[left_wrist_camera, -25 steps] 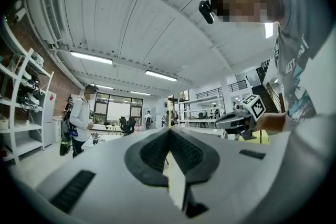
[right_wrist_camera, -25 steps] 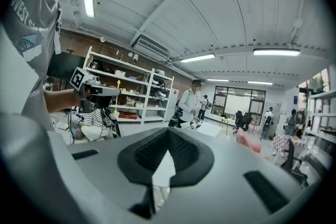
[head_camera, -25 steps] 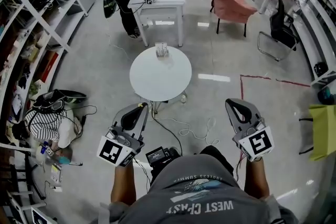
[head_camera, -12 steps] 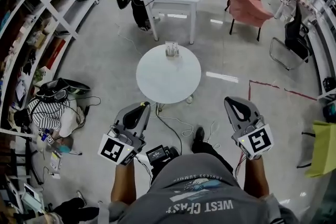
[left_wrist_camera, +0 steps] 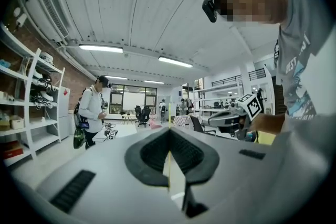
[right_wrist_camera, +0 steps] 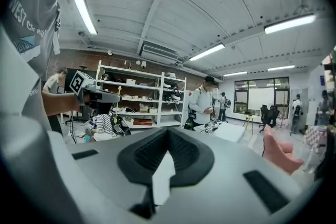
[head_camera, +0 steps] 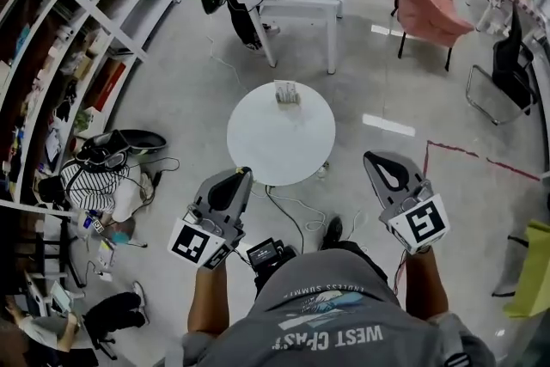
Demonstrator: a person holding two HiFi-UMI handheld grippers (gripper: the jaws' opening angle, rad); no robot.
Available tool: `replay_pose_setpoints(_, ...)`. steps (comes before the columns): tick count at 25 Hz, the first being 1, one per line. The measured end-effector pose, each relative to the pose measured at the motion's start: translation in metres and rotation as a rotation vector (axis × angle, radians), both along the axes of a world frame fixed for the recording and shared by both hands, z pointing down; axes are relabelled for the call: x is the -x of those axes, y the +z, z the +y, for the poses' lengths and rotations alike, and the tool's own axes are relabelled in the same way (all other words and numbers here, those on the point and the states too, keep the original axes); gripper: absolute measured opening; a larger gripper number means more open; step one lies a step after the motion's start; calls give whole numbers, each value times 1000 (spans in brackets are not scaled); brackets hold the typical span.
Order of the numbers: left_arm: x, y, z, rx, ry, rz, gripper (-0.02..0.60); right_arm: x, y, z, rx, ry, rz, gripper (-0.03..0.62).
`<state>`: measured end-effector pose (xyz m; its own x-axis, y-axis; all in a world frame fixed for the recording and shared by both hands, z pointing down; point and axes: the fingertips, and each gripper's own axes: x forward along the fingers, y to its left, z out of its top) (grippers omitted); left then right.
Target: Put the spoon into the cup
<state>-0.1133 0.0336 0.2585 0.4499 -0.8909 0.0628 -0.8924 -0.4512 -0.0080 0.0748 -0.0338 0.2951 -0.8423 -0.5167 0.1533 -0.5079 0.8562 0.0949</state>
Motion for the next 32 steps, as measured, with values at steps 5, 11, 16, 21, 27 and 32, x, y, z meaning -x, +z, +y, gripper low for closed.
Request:
replay_pose_setpoints(5, -5, 14, -26, 20, -48, -43, 0, -4, 17, -34, 21, -54, -15, 2)
replay_pose_setpoints(11, 0, 12, -45, 47, -57, -41, 0, 1, 15, -47, 41, -67, -34, 2)
replay_pose_setpoints(16, 8, 16, -76, 72, -19, -38, 0, 3, 15, -64, 60, -20, -30, 2)
replay_pose_setpoints(21, 18, 43, -109, 114, 36, -11, 0, 8, 17, -77, -16, 11, -34, 2)
replay_pose_setpoints(27, 25, 78, -158, 139, 87, 24, 0, 18, 40, -94, 29, 61, 4, 2)
replay_pose_setpoints(32, 33, 109, -191, 164, 119, 43, 0, 38, 43, -105, 64, 96, 26, 2)
